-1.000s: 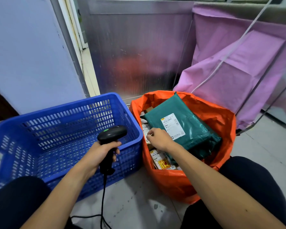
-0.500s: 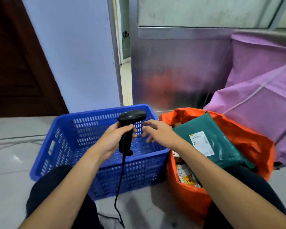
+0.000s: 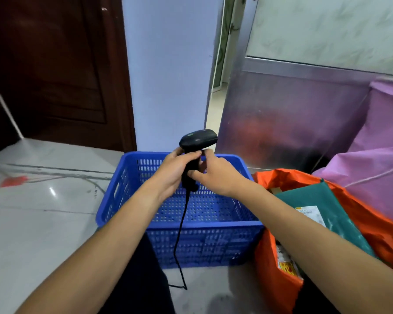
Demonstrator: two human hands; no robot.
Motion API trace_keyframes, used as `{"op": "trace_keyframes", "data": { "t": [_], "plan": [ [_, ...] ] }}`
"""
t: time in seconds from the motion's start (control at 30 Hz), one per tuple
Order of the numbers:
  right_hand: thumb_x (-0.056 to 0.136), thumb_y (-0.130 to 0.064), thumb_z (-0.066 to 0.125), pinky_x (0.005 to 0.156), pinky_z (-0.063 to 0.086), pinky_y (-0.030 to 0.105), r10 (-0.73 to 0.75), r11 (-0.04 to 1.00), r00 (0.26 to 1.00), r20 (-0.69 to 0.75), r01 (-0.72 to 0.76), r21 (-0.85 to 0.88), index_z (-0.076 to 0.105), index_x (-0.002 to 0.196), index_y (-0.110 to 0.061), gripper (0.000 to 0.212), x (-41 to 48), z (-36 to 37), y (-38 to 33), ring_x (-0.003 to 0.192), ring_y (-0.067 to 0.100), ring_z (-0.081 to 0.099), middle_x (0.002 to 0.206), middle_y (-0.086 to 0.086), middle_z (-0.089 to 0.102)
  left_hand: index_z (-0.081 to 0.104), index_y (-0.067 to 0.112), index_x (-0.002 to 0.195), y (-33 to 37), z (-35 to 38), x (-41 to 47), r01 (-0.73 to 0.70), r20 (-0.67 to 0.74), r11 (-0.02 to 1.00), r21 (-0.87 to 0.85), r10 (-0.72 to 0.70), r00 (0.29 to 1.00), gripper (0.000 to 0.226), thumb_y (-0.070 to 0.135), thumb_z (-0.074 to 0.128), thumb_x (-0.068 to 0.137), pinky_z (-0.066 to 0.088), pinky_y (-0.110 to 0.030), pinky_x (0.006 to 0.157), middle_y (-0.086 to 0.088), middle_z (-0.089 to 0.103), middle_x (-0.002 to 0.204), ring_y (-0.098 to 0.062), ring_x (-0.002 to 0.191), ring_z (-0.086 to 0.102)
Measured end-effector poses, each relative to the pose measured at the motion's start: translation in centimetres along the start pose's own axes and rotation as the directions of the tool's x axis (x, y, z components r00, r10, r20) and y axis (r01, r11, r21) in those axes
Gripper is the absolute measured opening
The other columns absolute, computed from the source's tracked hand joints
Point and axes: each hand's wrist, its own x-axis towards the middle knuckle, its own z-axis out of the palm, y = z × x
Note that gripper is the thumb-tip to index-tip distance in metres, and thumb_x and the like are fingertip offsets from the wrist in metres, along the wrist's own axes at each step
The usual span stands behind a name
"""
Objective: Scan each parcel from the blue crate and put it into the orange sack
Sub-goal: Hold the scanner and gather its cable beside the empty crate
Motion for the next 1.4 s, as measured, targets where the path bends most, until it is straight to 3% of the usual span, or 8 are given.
{"op": "trace_keyframes", "data": {
  "t": [0.23, 0.5, 0.63, 0.77, 0.83, 1.0, 1.17, 1.4],
  "plan": [
    [0.099, -0.044, 0.06, 0.07, 0.048, 0.042, -0.115, 0.983, 0.99, -0.084, 0.101, -0.154, 0.03, 0.14, -0.011, 0.06, 3.7, 2.0, -2.5, 0.093, 0.039, 0.068, 0.106, 0.012, 0.07, 0.074, 0.015, 0.102, 2.7, -2.5, 1.3, -0.054, -0.054, 0.993, -0.108, 0.049, 0.997, 0.009, 0.01, 0.071, 0.096, 0.06, -0.027, 0.074, -0.008, 0.077, 0.094, -0.016, 0.086, 0.074],
    [0.096, -0.043, 0.061, 0.081, 0.053, 0.049, -0.095, 0.989, 0.994, -0.047, 0.099, 0.109, 0.037, 0.127, -0.012, 0.05, 7.3, 5.9, -1.7, 0.101, 0.041, 0.066, 0.111, 0.015, 0.07, 0.072, 0.019, 0.099, 2.1, -4.7, 2.2, -0.02, -0.195, 0.953, 0.301, 0.082, 0.977, 0.009, 0.011, 0.068, 0.099, 0.054, -0.022, 0.075, 0.003, 0.078, 0.089, -0.005, 0.08, 0.073],
    [0.096, -0.037, 0.06, 0.079, 0.053, 0.051, -0.134, 0.96, 0.991, -0.005, 0.131, 0.247, 0.031, 0.138, -0.017, 0.055, 7.7, 7.3, -0.2, 0.096, 0.043, 0.066, 0.105, 0.014, 0.071, 0.07, 0.01, 0.105, 2.5, -4.4, 1.6, -0.001, -0.199, 0.725, 0.688, 0.19, 0.961, 0.009, 0.005, 0.067, 0.098, 0.049, -0.01, 0.067, 0.005, 0.072, 0.087, 0.01, 0.067, 0.065],
    [0.094, -0.029, 0.058, 0.08, 0.054, 0.053, -0.124, 0.936, 0.989, 0.078, 0.09, 0.341, 0.027, 0.143, -0.014, 0.06, 7.5, 7.6, 0.5, 0.094, 0.042, 0.065, 0.106, 0.017, 0.068, 0.072, 0.005, 0.105, 2.7, -3.7, 1.2, 0.047, -0.148, 0.414, 0.909, 0.217, 0.965, 0.012, 0.007, 0.067, 0.094, 0.048, -0.014, 0.068, -0.005, 0.072, 0.092, -0.014, 0.081, 0.066],
    [0.093, -0.024, 0.056, 0.08, 0.054, 0.051, -0.138, 0.937, 0.985, 0.108, 0.094, 0.338, 0.028, 0.141, -0.011, 0.057, 7.3, 7.7, 0.1, 0.094, 0.044, 0.065, 0.106, 0.018, 0.068, 0.072, 0.005, 0.101, 2.5, -3.7, 0.6, 0.079, -0.167, 0.35, 0.933, 0.227, 0.96, 0.013, 0.011, 0.066, 0.091, 0.053, -0.028, 0.075, -0.01, 0.075, 0.095, -0.026, 0.09, 0.07],
    [0.098, -0.029, 0.055, 0.071, 0.046, 0.043, -0.246, 0.944, 0.949, 0.195, 0.189, 0.272, 0.031, 0.137, -0.008, 0.051, 5.6, 8.8, -1.7, 0.098, 0.046, 0.065, 0.11, 0.021, 0.067, 0.067, 0.014, 0.097, 1.7, -5.6, -3.4, 0.181, -0.295, 0.43, 0.885, 0.214, 0.931, 0.013, 0.004, 0.066, 0.089, 0.054, -0.038, 0.078, -0.007, 0.071, 0.087, -0.034, 0.093, 0.07],
    [0.098, -0.042, 0.057, 0.07, 0.047, 0.043, -0.356, 0.927, 0.908, 0.222, 0.312, 0.208, 0.033, 0.14, -0.013, 0.056, 3.6, 11.7, -4.9, 0.093, 0.041, 0.066, 0.102, 0.013, 0.069, 0.061, 0.023, 0.104, 0.8, -9.8, -8.0, 0.234, -0.433, 0.762, 0.604, 0.068, 0.899, 0.022, 0.004, 0.067, 0.095, 0.056, -0.025, 0.061, 0.002, 0.067, 0.081, -0.006, 0.067, 0.067],
    [0.099, -0.058, 0.051, 0.085, 0.052, 0.046, -0.388, 0.917, 0.829, 0.404, 0.39, 0.081, 0.022, 0.152, -0.022, 0.071, 2.7, 18.9, -7.2, 0.099, 0.032, 0.064, 0.104, 0.002, 0.068, 0.068, 0.013, 0.123, -2.1, -19.5, -12.9, 0.266, -0.559, 0.947, 0.182, -0.123, 0.82, 0.031, 0.023, 0.076, 0.095, 0.064, -0.037, 0.074, -0.01, 0.078, 0.113, -0.024, 0.091, 0.078]
  ]
}}
